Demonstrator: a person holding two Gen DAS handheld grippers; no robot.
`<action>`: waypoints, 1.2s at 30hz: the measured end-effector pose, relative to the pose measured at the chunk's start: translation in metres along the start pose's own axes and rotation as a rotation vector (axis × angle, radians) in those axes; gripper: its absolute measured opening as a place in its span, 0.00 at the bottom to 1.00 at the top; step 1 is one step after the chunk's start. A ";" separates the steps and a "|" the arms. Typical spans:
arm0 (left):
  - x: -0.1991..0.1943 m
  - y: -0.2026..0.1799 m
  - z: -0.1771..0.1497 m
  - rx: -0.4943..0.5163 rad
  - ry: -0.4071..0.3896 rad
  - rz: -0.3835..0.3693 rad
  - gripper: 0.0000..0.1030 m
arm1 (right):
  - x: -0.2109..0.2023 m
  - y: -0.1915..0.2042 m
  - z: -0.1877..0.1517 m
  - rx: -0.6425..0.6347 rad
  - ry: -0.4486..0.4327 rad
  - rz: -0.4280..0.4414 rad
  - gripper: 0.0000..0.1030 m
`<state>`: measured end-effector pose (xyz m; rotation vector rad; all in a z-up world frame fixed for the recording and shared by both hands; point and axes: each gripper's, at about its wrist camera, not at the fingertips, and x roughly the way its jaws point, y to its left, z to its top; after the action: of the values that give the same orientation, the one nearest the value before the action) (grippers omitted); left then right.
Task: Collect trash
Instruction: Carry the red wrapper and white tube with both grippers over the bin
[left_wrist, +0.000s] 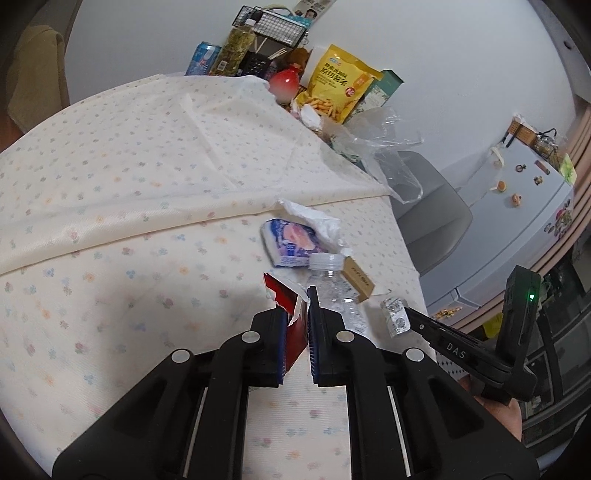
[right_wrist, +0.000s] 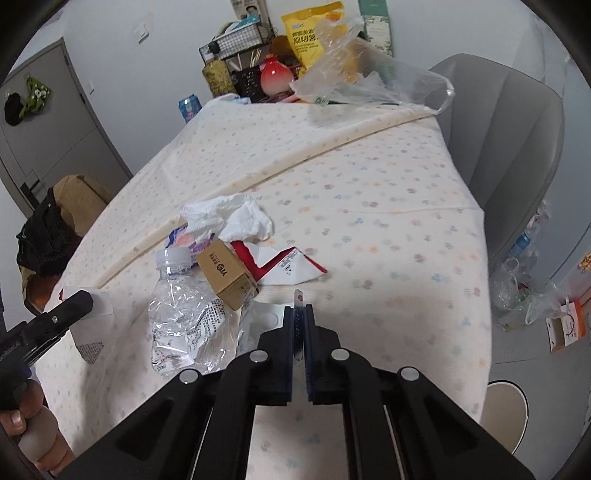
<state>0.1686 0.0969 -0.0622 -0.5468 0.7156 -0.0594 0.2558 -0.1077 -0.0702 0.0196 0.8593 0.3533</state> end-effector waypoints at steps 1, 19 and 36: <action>0.000 -0.003 0.001 0.006 -0.002 -0.005 0.10 | -0.003 -0.002 -0.001 0.005 -0.006 0.001 0.05; 0.031 -0.111 -0.018 0.166 0.043 -0.101 0.10 | -0.081 -0.089 -0.034 0.154 -0.124 -0.033 0.06; 0.089 -0.219 -0.069 0.296 0.174 -0.164 0.10 | -0.123 -0.214 -0.095 0.354 -0.146 -0.138 0.06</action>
<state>0.2211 -0.1439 -0.0510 -0.3178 0.8127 -0.3638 0.1748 -0.3591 -0.0762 0.3095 0.7651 0.0656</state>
